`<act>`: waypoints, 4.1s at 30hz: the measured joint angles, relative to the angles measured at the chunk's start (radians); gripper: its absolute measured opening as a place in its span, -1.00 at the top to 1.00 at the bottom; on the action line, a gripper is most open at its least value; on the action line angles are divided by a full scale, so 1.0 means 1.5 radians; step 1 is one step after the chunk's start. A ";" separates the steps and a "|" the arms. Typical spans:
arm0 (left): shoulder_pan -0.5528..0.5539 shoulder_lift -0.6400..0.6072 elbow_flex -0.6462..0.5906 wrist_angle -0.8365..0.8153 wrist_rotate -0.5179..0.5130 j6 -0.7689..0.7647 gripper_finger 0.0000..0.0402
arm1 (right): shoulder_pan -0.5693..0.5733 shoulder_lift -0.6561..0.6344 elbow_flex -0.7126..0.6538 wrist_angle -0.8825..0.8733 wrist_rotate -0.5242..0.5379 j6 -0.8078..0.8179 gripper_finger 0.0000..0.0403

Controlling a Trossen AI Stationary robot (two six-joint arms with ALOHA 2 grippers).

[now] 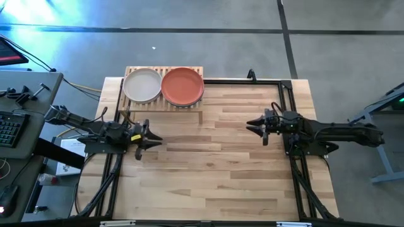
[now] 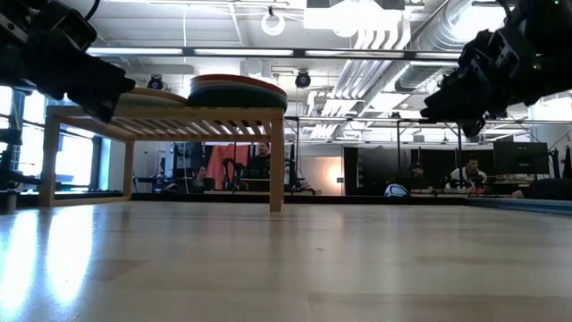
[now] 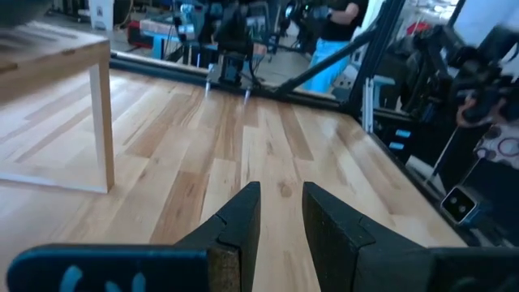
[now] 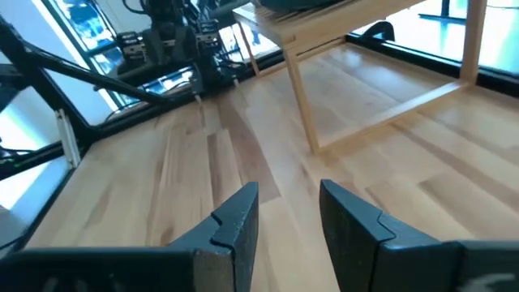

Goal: Place and stack plates onto a shelf
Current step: Return to Home Position

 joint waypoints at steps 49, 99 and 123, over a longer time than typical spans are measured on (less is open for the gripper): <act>0.020 -0.116 0.000 -0.009 0.000 0.000 0.59 | 0.016 -0.093 -0.075 -0.061 0.002 0.016 0.43; 0.154 -0.172 -0.001 -0.038 0.000 0.000 0.59 | 0.031 -0.293 -0.076 -0.060 0.000 0.016 0.43; 0.154 -0.172 -0.001 -0.038 0.000 0.000 0.59 | 0.031 -0.293 -0.076 -0.060 0.000 0.016 0.43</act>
